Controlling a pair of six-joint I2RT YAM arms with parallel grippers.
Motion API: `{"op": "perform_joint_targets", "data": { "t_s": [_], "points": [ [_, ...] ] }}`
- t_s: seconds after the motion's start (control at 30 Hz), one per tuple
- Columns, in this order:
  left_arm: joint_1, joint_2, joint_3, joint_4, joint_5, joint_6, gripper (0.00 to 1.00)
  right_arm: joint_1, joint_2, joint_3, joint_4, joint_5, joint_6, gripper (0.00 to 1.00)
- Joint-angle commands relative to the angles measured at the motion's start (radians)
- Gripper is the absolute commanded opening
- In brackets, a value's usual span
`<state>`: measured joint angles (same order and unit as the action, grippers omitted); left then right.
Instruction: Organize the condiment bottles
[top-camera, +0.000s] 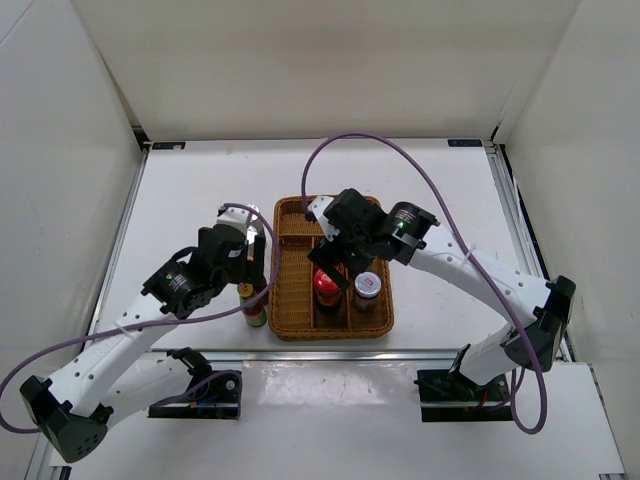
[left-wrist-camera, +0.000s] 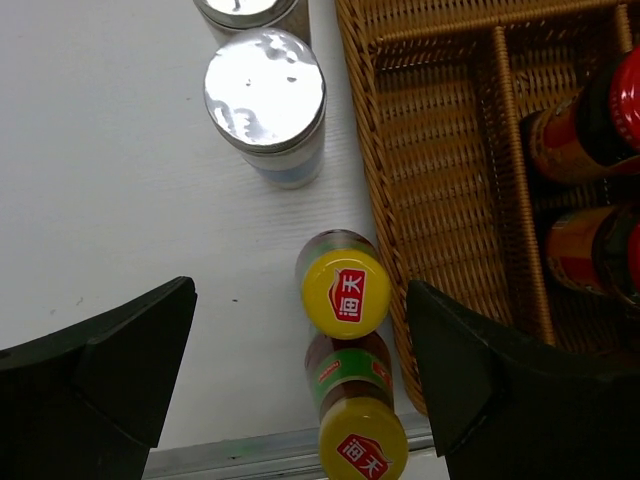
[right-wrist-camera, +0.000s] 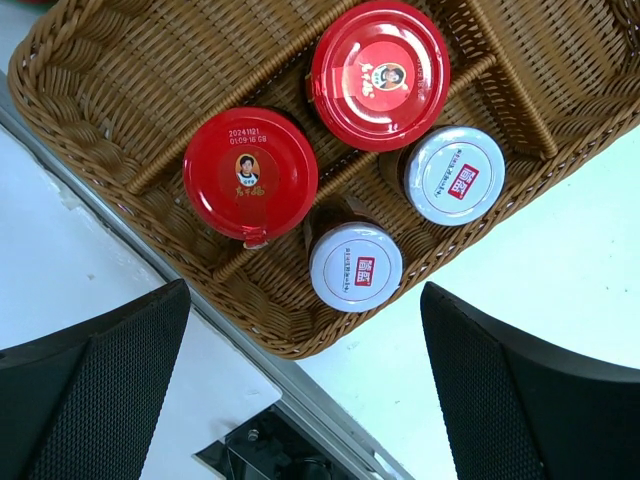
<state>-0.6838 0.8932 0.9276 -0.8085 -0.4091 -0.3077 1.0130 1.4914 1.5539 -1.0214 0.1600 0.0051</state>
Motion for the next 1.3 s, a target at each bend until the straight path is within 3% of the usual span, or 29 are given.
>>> {"op": "perform_joint_targets", "data": {
  "t_s": [0.0,0.2,0.33,0.67,0.87,1.27],
  "points": [
    [-0.005,-0.025,-0.012,0.037,0.062,-0.027,0.95,0.004,-0.010,-0.014,-0.002,0.018,0.012,0.99],
    [-0.005,-0.016,-0.021,0.063,0.052,-0.027,0.89,0.004,-0.010,-0.023,-0.011,0.018,0.012,0.99],
    [-0.005,-0.004,-0.030,0.086,0.052,-0.027,0.76,0.004,-0.010,-0.023,-0.011,0.018,0.012,0.99],
    [-0.005,0.006,-0.049,0.095,0.052,-0.016,0.79,0.004,-0.019,-0.041,-0.031,0.027,0.030,0.99],
    [-0.005,0.006,-0.058,0.095,0.064,-0.016,0.74,0.004,-0.019,-0.041,-0.042,0.027,0.039,0.99],
    [-0.014,0.027,-0.058,0.123,0.044,0.038,0.38,0.004,-0.028,-0.051,-0.051,0.027,0.039,0.99]
  ]
}}
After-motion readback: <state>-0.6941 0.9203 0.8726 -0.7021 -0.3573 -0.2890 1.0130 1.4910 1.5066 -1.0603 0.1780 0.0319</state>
